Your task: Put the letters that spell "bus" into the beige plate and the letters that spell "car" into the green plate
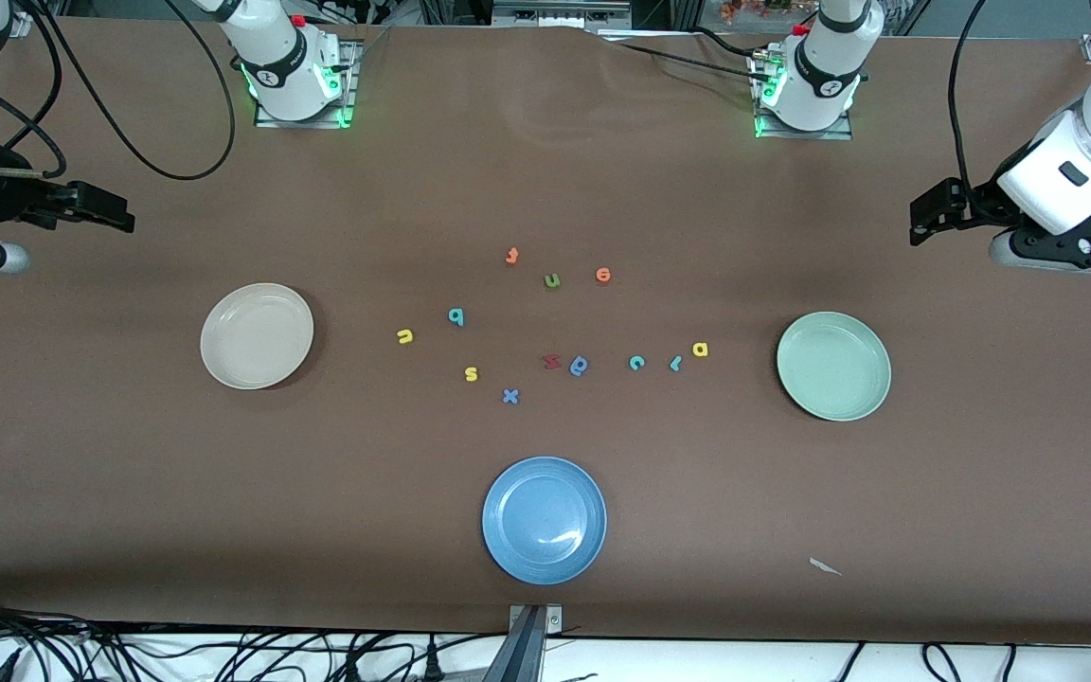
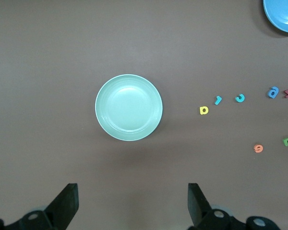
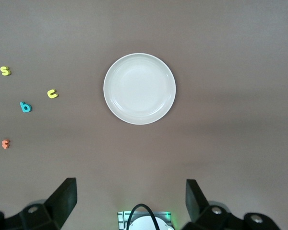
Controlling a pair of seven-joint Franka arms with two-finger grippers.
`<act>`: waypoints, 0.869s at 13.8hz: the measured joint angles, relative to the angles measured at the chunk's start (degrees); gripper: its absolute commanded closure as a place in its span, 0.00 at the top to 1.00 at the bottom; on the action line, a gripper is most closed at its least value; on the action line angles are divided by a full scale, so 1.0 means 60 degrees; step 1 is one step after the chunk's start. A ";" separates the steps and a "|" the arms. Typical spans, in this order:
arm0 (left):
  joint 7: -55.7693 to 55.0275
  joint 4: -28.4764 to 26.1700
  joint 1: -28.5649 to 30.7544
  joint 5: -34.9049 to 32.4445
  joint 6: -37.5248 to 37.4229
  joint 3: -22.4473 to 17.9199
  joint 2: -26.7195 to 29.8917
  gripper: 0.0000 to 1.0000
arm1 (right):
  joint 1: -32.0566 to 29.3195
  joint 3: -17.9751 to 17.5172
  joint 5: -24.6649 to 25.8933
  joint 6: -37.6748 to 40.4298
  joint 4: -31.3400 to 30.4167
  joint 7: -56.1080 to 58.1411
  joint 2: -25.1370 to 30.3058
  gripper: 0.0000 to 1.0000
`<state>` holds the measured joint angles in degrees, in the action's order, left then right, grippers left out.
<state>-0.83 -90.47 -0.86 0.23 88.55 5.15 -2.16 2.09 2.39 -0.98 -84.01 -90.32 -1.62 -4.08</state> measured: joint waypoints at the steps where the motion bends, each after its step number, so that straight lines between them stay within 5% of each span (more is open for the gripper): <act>1: 0.0000 0.0000 0.0000 0.0000 -0.0002 0.0000 -0.0001 1.00 | 0.0000 0.0001 0.0001 -0.0031 0.0000 0.0000 -0.0005 1.00; 12: 0.0000 0.0000 0.0000 0.0000 -0.0007 0.0011 -0.0004 1.00 | -0.0002 0.0001 0.0005 -0.0132 0.0000 0.0000 -0.0033 1.00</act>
<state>-0.83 -90.47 -0.86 0.23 88.51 5.22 -2.18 2.08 2.40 -0.95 -84.80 -90.32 -1.62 -4.28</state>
